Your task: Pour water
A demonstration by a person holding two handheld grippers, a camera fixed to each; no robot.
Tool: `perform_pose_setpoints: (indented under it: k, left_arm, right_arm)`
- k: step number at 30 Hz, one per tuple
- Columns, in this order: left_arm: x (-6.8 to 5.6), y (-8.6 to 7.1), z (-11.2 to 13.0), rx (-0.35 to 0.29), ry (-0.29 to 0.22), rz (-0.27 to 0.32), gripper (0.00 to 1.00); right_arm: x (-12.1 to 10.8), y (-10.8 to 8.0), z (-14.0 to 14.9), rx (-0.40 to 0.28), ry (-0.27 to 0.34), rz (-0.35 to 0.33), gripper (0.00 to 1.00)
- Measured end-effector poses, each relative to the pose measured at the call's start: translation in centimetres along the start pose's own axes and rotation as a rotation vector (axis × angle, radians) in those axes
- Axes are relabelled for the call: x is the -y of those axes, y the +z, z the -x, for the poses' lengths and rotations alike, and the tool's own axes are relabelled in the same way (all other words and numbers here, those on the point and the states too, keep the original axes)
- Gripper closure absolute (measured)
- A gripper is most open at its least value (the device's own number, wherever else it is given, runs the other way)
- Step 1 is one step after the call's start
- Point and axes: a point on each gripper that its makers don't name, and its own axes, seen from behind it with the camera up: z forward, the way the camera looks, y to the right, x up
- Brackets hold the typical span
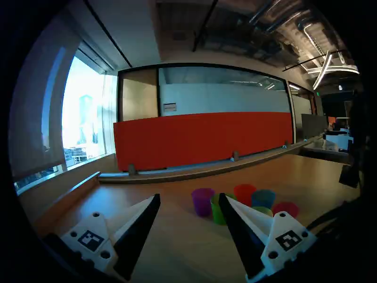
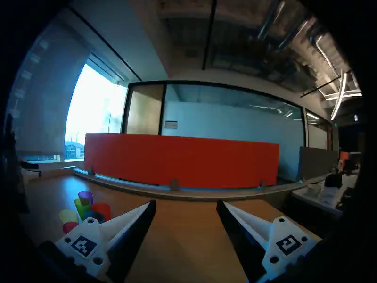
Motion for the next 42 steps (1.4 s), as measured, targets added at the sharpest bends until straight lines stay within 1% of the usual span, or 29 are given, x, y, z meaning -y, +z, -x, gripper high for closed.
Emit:
perform_pose_setpoints:
  k: [4,8,11,15,20,23,29,36,39,42]
  left_arm:
    - [-0.6,0.3,-0.1,0.018,0.031,0.033,0.08]
    - [-1.4,0.9,0.2,0.049,0.067,0.086,0.08]
    - [-1.9,1.5,0.8,0.077,0.075,0.119,0.08]
    - [-2.0,2.5,1.4,0.111,0.064,0.147,0.08]
    - [-2.1,3.7,1.7,0.138,0.05,0.184,0.08]
    - [-2.3,4.3,1.8,0.149,0.058,0.21,0.08]
    - [-3.2,5.4,2.6,0.196,0.07,0.282,0.08]
    - [-4.6,6.8,3.4,0.247,0.116,0.359,0.08]
    - [-5.2,7.4,4.0,0.272,0.129,0.389,0.08]
    - [-5.5,8.2,4.7,0.297,0.132,0.406,0.08]
  right_arm:
    - [1.0,0.1,0.3,0.03,-0.023,-0.038,0.01]
    - [2.6,0.1,0.8,0.066,-0.045,-0.107,0.01]
    - [3.7,0.2,0.9,0.088,-0.059,-0.157,0.01]
    - [4.9,0.3,1.1,0.115,-0.083,-0.215,0.01]
    - [6.3,0.2,1.4,0.149,-0.113,-0.292,0.0]
    - [7.0,0.2,2.0,0.177,-0.123,-0.332,0.0]
    - [8.1,0.3,3.2,0.232,-0.157,-0.411,0.0]
    - [9.9,0.3,4.2,0.287,-0.192,-0.519,0.0]
    - [10.5,0.6,4.5,0.301,-0.2,-0.551,0.0]
    - [11.0,0.9,4.9,0.317,-0.208,-0.575,0.0]
